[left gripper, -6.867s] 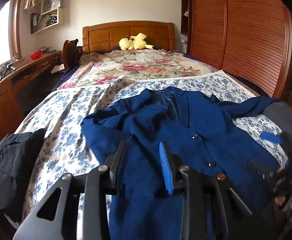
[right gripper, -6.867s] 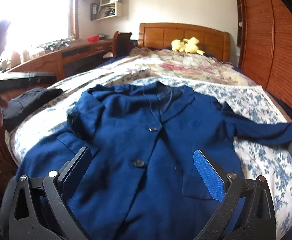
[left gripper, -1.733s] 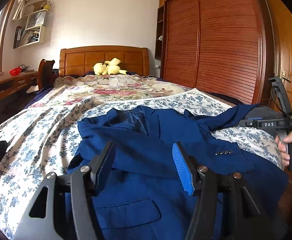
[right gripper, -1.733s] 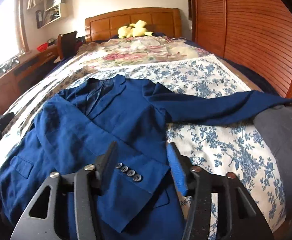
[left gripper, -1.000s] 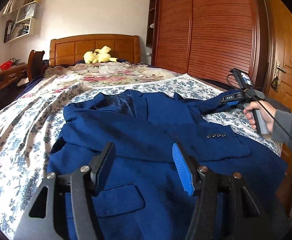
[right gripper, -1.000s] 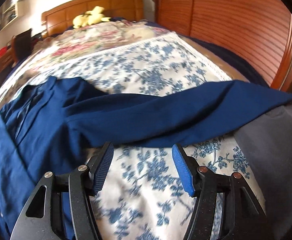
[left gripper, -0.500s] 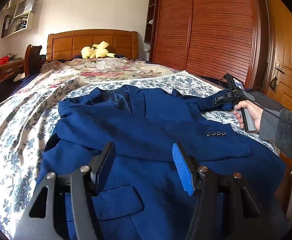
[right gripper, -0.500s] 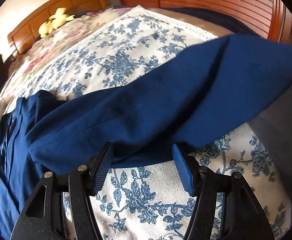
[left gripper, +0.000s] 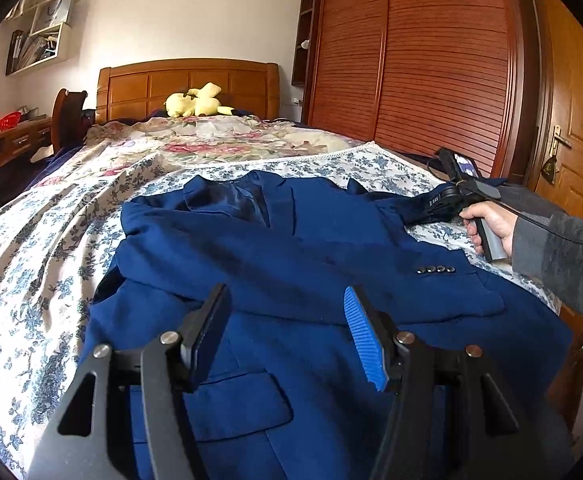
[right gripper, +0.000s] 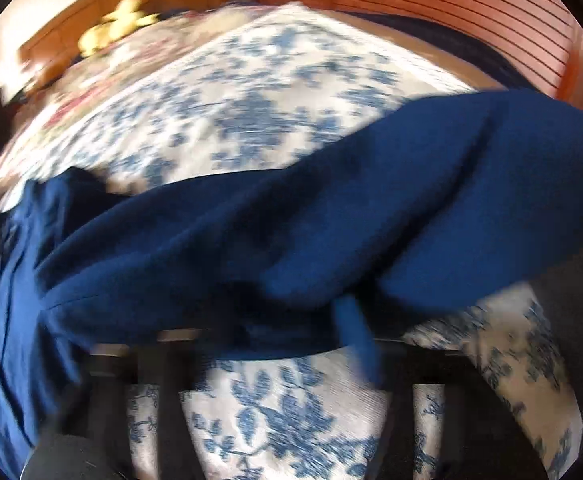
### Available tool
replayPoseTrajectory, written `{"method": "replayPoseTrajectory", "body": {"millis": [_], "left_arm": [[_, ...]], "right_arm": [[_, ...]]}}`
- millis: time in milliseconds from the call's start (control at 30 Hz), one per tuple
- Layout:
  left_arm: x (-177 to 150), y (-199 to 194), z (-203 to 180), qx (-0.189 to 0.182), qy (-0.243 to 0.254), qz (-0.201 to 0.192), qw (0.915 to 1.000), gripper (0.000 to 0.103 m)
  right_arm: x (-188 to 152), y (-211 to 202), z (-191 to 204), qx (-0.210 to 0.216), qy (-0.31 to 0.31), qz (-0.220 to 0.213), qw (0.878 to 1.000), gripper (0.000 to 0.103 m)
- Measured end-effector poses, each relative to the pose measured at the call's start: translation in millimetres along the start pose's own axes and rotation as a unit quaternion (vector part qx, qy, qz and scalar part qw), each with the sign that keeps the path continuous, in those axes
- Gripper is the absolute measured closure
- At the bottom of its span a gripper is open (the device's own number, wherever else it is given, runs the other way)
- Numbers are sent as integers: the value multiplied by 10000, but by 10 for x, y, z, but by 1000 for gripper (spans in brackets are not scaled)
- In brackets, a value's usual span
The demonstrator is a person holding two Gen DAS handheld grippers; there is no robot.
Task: Fold large clothes
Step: 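Grasp the sleeve with the right tool and fold it across the blazer front, then open the right tool and withdraw it from the blazer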
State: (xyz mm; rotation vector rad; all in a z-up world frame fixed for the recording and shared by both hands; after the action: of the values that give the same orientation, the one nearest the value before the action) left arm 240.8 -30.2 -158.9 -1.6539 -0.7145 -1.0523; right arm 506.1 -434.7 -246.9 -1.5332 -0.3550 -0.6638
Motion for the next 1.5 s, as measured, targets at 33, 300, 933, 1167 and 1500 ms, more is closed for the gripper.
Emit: {"method": "replayPoseTrajectory", "body": {"millis": [33,300,933,1167,1500], "left_arm": [[-2,8,-6,10,23,16,10000,45],[-26,89,-10,52,84,95,9999,45],[-2,-38,-16,28,132,7,9999,45],[-2,-38,-11,5,107,18,9999,45],[6,-53,-41,-22,135,-22,9999,45]], "right_arm": [[9,-12,38,74,-115,-41,9999,98],[104,-691,547,620,-1108,-925,9876,101],[-1045,-1388,1924,1924,-2518,-827,9448,98],[-1070,-1654,1752,1660,-2505,-1098,9474,96],[-652,-1799,1423,1132,-2472,-1492,9507,84]]}}
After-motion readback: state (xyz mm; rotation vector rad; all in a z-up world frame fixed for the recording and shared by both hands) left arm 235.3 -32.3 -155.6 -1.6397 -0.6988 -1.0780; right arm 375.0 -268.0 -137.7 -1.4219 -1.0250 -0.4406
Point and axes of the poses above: each gripper's, at about its wrist camera, not at the fingertips, and y roughly the way its jaws point, z to its left, x to its top, the point moved 6 cm from there along y, roughly the way its jaws point, and after that the axes turned 3 degrees about -z, right-handed, at the moved point
